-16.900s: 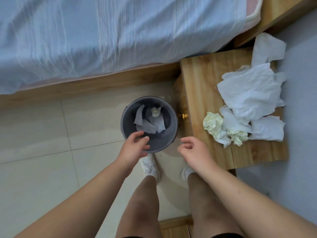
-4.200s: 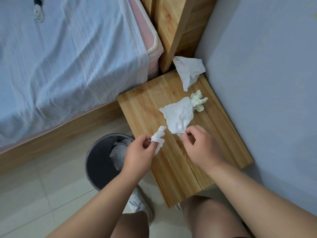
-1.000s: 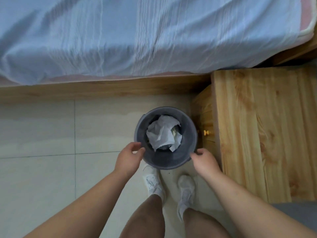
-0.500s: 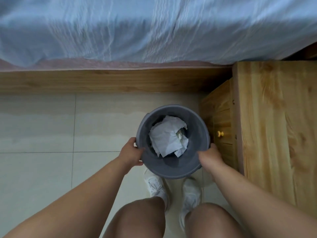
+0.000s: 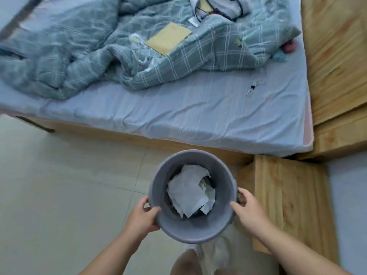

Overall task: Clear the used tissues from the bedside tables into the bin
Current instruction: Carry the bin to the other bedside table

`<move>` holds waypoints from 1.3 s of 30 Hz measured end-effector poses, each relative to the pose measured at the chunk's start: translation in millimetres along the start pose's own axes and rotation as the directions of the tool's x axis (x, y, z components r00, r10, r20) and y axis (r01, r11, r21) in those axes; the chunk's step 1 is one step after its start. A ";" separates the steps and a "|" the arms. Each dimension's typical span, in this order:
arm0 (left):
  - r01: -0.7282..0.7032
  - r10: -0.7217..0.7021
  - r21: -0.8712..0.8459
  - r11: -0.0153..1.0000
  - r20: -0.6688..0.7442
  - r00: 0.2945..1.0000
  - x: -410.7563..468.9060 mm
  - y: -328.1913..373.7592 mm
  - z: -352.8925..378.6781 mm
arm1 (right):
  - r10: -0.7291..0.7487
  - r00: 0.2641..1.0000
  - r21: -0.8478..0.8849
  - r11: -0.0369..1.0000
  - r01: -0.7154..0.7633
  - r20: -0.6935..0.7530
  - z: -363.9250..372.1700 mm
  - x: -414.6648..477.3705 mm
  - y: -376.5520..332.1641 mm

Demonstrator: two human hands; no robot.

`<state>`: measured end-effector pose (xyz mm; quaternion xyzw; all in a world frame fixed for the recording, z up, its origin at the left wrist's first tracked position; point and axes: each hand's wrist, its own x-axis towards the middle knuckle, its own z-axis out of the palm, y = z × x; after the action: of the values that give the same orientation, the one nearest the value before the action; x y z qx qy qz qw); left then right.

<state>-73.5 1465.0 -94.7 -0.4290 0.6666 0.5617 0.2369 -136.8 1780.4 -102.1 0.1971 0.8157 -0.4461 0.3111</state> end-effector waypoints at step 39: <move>-0.282 -0.200 -0.661 0.695 -0.555 0.807 -73.6 -22.9 -557.7 | -0.312 0.571 -0.250 0.671 0.698 0.759 515.2 -85.9 -566.4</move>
<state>76.6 956.5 94.7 -0.6225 0.4425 0.6195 -0.1814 -242.7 1041.5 88.9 -0.3207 0.7588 -0.3158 0.4708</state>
